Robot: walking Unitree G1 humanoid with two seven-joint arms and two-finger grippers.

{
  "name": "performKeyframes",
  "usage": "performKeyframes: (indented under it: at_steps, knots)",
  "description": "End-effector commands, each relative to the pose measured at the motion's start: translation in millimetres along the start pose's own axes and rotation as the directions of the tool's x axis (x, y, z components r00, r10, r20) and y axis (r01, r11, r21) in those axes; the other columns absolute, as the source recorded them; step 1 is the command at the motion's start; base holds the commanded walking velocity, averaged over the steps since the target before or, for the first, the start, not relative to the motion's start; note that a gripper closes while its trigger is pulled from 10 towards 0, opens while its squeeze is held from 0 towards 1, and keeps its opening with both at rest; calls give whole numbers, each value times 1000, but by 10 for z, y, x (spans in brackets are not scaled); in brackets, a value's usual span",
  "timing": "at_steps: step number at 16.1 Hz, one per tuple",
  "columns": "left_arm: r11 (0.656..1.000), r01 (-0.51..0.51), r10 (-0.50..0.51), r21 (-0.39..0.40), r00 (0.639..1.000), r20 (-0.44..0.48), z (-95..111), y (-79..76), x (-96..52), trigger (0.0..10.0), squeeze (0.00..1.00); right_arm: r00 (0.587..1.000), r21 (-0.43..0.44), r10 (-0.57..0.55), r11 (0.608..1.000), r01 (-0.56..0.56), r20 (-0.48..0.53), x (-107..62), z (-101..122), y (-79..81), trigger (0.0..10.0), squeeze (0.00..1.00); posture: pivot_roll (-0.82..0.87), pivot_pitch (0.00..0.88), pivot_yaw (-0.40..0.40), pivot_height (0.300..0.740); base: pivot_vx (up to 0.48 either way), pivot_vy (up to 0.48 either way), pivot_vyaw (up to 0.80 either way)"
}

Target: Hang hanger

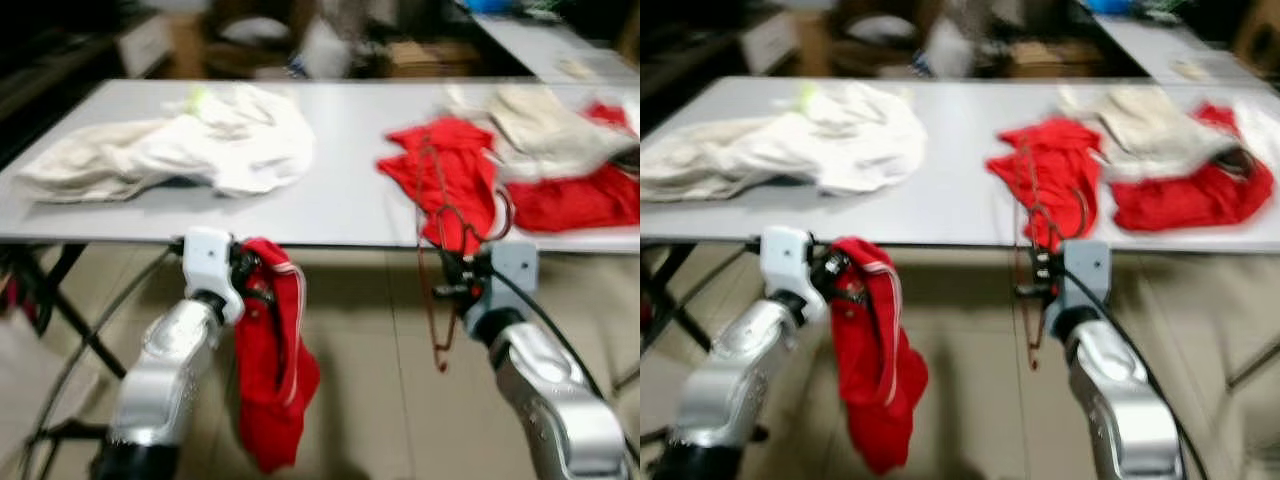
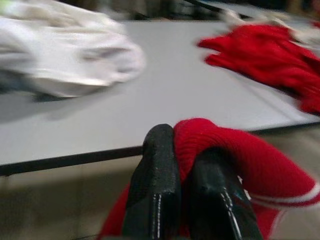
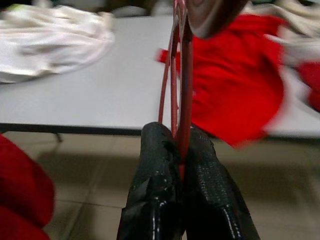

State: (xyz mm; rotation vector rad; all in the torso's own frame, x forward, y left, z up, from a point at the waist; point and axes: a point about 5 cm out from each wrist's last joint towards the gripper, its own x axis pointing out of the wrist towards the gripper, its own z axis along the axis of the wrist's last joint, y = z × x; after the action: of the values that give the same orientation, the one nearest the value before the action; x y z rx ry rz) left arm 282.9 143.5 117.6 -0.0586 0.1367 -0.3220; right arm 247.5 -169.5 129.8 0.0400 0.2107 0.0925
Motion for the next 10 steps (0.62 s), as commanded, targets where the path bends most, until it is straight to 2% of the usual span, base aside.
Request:
performKeyframes:
  at_steps: [1,7,10]
  knots:
    - [1000,-1,-1,28,999,48,122,36,16,10000,0,1000,3,-7,1000,7,13,-2,28,0,10000,0,-167,0,71,740,0,420,-800]
    - [999,9,-11,37,999,53,146,51,44,10000,0,1000,8,-15,1000,15,23,20,47,11,10000,0,-158,0,78,740,0,452,-794]
    - [1000,-18,17,3,997,69,178,77,43,10000,0,999,3,11,1000,-11,48,57,94,30,10000,0,-153,0,75,740,0,0,0]
